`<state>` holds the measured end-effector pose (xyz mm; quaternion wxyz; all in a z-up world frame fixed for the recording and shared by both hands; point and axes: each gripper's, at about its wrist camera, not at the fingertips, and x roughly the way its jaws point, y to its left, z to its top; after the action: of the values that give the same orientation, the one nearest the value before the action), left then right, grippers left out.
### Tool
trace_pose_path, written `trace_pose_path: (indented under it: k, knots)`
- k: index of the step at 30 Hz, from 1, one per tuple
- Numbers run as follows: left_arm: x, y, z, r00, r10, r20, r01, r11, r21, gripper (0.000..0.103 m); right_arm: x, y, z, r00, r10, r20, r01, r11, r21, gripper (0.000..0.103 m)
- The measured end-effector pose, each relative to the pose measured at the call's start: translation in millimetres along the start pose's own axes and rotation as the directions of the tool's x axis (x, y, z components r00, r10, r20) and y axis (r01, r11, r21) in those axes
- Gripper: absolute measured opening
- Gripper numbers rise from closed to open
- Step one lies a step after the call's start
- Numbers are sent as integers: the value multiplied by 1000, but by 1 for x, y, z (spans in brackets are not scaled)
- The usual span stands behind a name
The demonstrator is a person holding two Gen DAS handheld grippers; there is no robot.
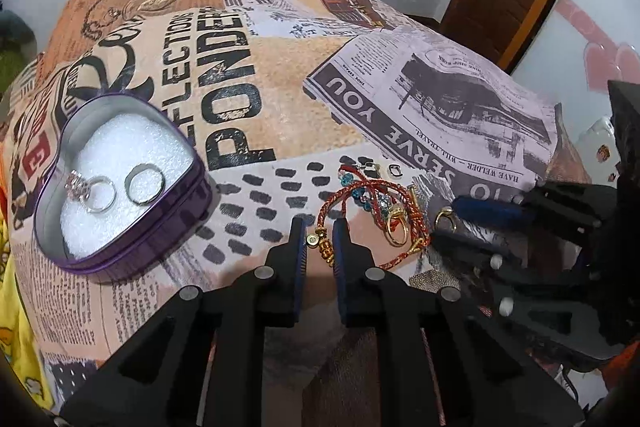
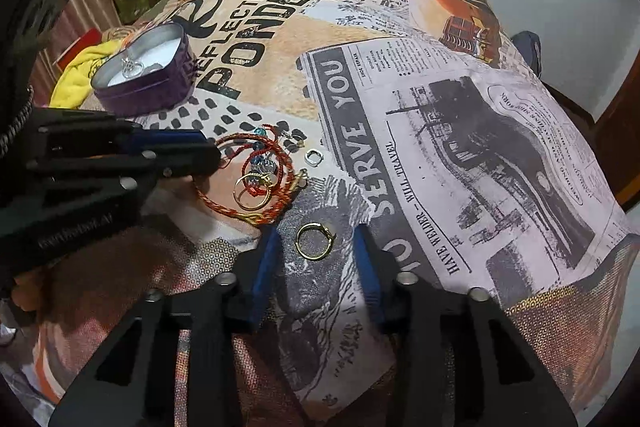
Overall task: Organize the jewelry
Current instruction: 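Grasp the red-and-gold braided bracelet with the left tool while the right tool grasps a gold ring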
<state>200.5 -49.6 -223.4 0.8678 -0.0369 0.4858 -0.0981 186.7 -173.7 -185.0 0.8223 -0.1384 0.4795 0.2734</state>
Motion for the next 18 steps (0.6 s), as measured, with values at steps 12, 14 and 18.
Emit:
trace_pose_path:
  k: [12, 14, 18]
  knots:
    - [-62, -1, -7, 994, 30, 105, -33, 999, 27, 0, -14, 5, -5, 999, 27, 26, -28, 999, 40, 16]
    - [-70, 0, -7, 992, 32, 121, -35, 999, 29, 0, -20, 6, -4, 999, 29, 39, -31, 998, 47, 16]
    - [-69, 6, -8, 996, 17, 86, -19, 1000, 24, 1, -34, 7, -1, 997, 30, 76, -35, 997, 65, 16]
